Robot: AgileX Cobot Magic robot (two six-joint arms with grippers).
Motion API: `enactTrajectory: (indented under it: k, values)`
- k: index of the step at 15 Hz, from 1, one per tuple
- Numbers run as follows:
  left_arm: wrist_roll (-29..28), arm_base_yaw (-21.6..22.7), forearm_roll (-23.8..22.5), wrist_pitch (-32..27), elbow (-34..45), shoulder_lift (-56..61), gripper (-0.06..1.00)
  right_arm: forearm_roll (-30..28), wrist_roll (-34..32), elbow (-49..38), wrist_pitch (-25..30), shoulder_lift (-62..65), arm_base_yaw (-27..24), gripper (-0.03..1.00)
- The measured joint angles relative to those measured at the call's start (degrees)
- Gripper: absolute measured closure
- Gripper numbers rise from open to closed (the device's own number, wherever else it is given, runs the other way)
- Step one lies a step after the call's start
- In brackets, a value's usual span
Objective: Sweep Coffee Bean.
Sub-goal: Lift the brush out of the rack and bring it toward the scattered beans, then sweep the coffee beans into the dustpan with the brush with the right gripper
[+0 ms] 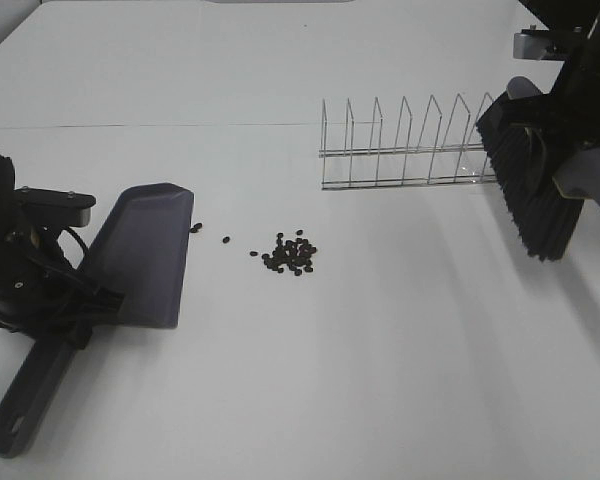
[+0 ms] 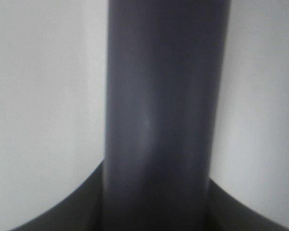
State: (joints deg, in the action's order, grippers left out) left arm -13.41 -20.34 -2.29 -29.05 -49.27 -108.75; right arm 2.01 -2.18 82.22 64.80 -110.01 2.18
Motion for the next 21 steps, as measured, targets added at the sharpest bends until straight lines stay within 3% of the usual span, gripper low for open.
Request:
enactTrajectory:
  k: [1,5,10,13,17,21]
  values:
    - [0.0,0.0,0.0,0.11,0.0,0.0,0.62,-5.33,-3.72,-3.84,-1.72,1.89,4.7,0.69]
    - [0.0,0.0,-0.86,0.17,0.0,0.0,0.62,-15.3,-11.97,-3.84,-4.53,-1.38,15.76,0.69]
    - [0.0,0.0,-3.5,0.86,0.0,0.0,0.62,-23.38,-16.79,-0.11,-6.13,-11.29,19.14,0.69]
    - [0.0,0.0,-4.87,1.49,0.0,-0.17,0.62,-22.0,-17.48,0.97,-6.36,-13.64,22.06,0.69]
    - [0.0,0.0,-6.07,1.95,0.0,-0.17,0.62,-15.76,-18.16,5.27,-6.36,-18.05,27.5,0.69]
    - [0.0,0.0,-6.59,2.01,-0.06,-0.34,0.62,-0.92,-18.33,16.62,-6.7,-24.35,33.46,0.69]
